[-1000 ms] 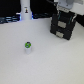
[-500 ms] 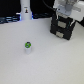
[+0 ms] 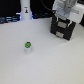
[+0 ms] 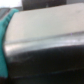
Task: Open the kcup holder, insert the kcup into the holder, and close the kcup holder
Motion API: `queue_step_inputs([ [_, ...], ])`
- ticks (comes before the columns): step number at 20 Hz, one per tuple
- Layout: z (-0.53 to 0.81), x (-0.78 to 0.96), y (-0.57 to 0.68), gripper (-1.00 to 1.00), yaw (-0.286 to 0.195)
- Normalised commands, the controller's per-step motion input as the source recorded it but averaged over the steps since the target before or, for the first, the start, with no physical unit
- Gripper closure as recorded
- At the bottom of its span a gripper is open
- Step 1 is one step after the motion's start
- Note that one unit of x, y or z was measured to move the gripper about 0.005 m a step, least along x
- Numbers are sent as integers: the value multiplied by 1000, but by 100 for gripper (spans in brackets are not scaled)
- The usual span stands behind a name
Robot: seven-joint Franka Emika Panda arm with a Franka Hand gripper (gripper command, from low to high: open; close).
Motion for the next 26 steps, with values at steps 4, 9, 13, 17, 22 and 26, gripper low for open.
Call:
queue_step_inputs([
  [4,127,576,-116,100,-45],
  [9,232,818,-234,100,-66],
  [13,144,908,-337,100,-87],
  [17,136,915,-293,100,-91],
  [22,161,930,-311,100,-88],
  [26,169,933,-324,100,-87],
])
